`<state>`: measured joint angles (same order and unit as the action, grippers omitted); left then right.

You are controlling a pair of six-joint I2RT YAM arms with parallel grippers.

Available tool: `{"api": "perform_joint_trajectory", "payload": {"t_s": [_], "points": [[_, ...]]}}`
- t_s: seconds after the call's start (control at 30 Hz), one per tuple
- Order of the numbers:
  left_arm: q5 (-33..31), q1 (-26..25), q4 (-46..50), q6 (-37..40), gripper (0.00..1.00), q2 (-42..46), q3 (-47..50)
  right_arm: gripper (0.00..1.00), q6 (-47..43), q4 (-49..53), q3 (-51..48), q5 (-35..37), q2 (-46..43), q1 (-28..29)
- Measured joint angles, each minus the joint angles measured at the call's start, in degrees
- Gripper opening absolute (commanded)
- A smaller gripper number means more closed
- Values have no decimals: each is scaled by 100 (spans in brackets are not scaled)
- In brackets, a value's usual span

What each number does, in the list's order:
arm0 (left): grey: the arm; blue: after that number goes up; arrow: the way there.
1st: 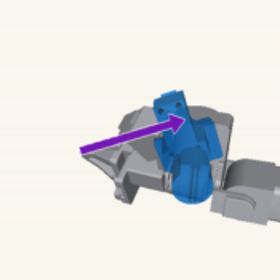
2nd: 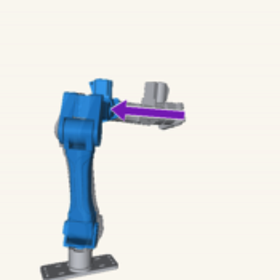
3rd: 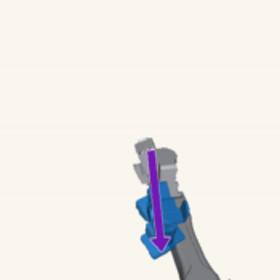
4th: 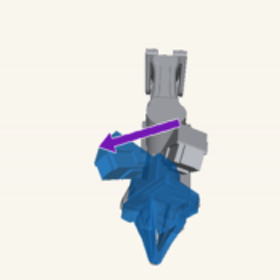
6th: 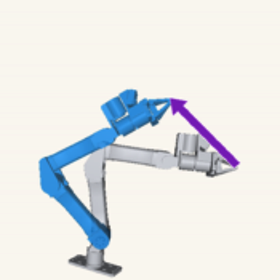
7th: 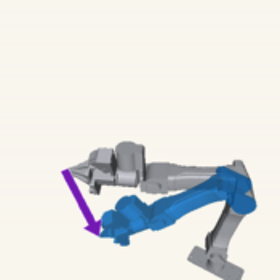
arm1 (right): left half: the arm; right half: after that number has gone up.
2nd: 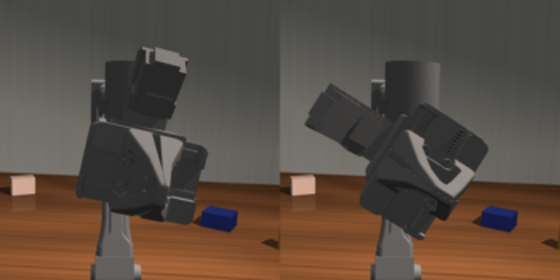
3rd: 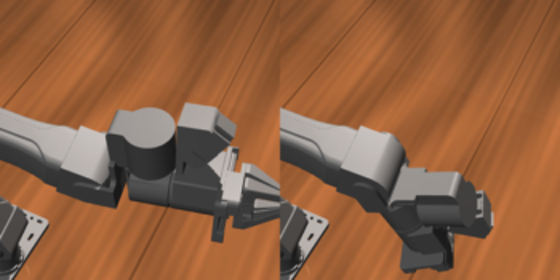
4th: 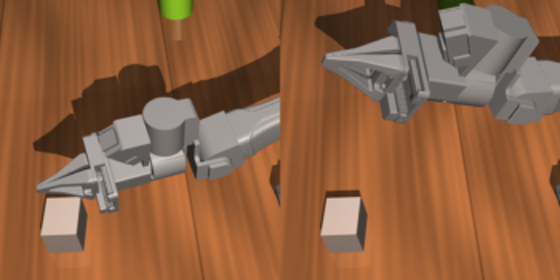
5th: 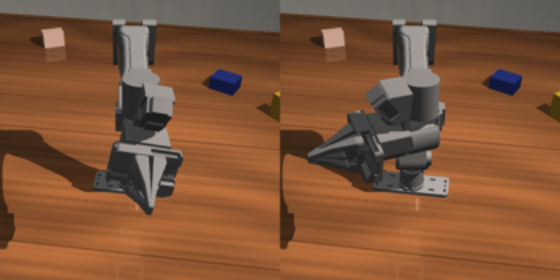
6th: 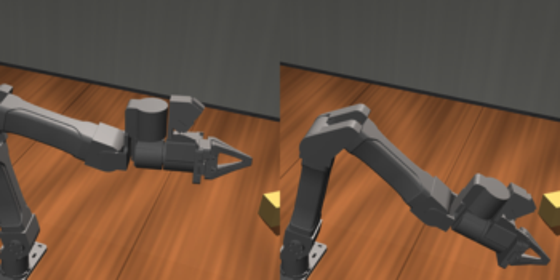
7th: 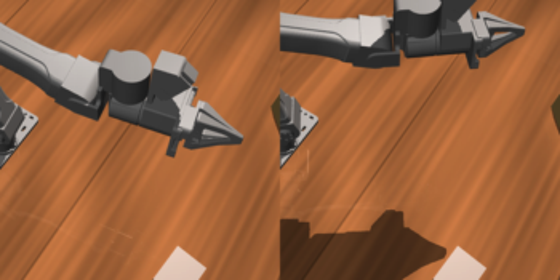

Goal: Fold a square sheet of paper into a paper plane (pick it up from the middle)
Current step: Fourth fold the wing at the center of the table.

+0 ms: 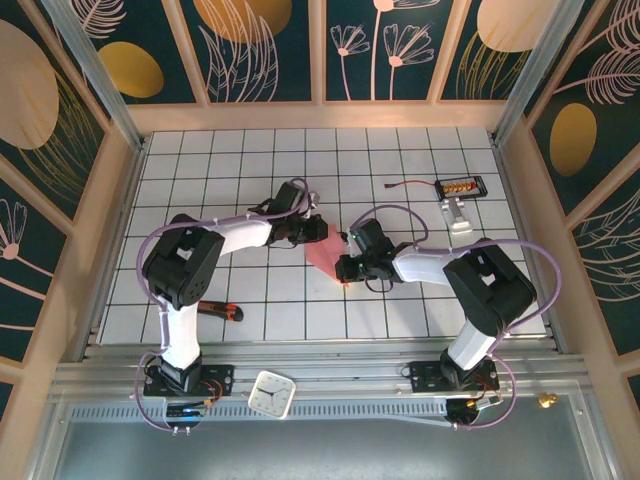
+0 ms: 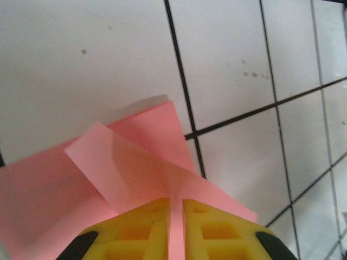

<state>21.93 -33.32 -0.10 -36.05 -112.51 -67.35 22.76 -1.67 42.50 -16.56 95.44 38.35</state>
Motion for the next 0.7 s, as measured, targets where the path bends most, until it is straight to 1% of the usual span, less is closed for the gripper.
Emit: {"api": "perform_joint_trajectory", "payload": {"t_s": [0.13,0.4,0.47,0.57,0.7], "points": [[280,-63,-83,-92,8,17,90,7,0,-2,0,0,0,-2],[662,-195,-317,-181,8,7,125,7,0,0,0,0,0,-2],[730,-201,-382,-199,6,-42,125,7,0,0,0,0,0,-2],[662,-201,-382,-192,0,-232,96,7,0,0,0,0,0,-7],[470,-188,-310,-164,0,-503,68,7,-2,0,0,0,0,-11]]}}
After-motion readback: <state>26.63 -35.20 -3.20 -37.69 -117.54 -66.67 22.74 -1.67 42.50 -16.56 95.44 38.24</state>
